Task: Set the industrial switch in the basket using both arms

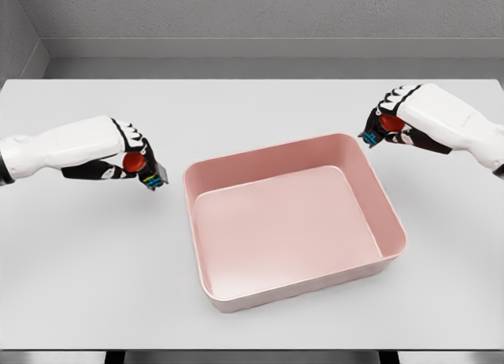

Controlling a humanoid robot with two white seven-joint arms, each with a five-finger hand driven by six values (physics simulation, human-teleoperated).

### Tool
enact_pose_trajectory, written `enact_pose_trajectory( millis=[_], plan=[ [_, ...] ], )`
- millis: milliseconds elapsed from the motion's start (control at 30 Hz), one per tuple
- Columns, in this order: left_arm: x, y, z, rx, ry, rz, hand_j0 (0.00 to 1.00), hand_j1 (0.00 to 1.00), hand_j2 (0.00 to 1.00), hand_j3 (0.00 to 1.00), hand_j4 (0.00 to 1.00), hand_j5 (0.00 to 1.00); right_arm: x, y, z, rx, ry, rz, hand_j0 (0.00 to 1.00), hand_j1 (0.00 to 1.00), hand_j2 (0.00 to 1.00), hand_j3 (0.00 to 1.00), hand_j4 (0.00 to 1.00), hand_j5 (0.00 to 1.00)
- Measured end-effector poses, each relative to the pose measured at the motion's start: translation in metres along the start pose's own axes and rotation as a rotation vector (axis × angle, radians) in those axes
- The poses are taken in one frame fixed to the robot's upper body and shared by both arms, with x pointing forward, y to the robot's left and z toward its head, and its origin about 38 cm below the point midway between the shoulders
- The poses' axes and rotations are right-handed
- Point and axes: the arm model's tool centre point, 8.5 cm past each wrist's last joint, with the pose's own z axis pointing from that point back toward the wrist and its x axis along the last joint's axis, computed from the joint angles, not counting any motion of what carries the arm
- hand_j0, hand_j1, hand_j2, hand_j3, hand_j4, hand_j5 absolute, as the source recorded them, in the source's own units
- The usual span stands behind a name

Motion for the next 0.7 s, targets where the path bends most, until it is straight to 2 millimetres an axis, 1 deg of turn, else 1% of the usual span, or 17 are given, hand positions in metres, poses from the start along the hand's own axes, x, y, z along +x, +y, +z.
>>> enact_pose_trajectory(
  millis=[67,100,167,233,367,400,433,467,500,700],
  plan=[
    [0.002,0.001,-0.001,0.001,-0.008,-0.005,0.50,0.50,0.50,0.50,0.50,0.50,0.009,-0.005,-0.016,0.006,-0.048,0.019,0.42,0.42,0.42,0.42,0.42,0.42],
    [0.004,0.002,-0.002,0.002,-0.013,-0.009,0.50,0.50,0.50,0.50,0.50,0.50,0.014,-0.003,-0.023,0.016,-0.074,0.022,0.42,0.42,0.42,0.42,0.42,0.42],
    [0.008,0.005,-0.004,0.005,-0.024,-0.016,0.50,0.50,0.50,0.50,0.50,0.50,0.024,0.006,-0.033,0.045,-0.112,0.014,0.42,0.42,0.42,0.42,0.42,0.42],
    [0.011,0.006,-0.005,0.005,-0.036,-0.021,0.50,0.50,0.50,0.50,0.50,0.50,0.030,0.015,-0.037,0.068,-0.134,0.003,0.42,0.42,0.42,0.42,0.42,0.42],
    [0.019,0.008,-0.009,0.008,-0.061,-0.033,0.50,0.50,0.50,0.50,0.50,0.50,0.039,0.033,-0.038,0.105,-0.157,-0.025,0.43,0.43,0.43,0.43,0.43,0.43],
    [0.022,0.008,-0.010,0.008,-0.069,-0.037,0.50,0.50,0.50,0.50,0.50,0.50,0.040,0.034,-0.038,0.108,-0.160,-0.027,0.46,0.46,0.46,0.46,0.46,0.46],
    [0.024,0.009,-0.011,0.009,-0.077,-0.040,0.50,0.50,0.50,0.50,0.50,0.50,0.040,0.034,-0.038,0.109,-0.162,-0.027,0.59,0.59,0.59,0.59,0.59,0.59],
    [0.026,0.010,-0.012,0.011,-0.084,-0.044,0.50,0.50,0.50,0.50,0.50,0.50,0.041,0.034,-0.039,0.110,-0.163,-0.027,0.83,0.83,0.83,0.83,0.83,0.83],
    [0.028,0.010,-0.013,0.012,-0.090,-0.046,0.50,0.50,0.50,0.50,0.50,0.50,0.041,0.035,-0.039,0.111,-0.164,-0.027,0.99,0.99,0.99,0.99,0.99,0.99],
    [0.039,0.012,-0.020,0.021,-0.127,-0.057,0.50,0.50,0.50,0.50,0.50,0.50,0.041,0.034,-0.039,0.110,-0.166,-0.027,1.00,1.00,1.00,1.00,1.00,1.00]
  ],
)
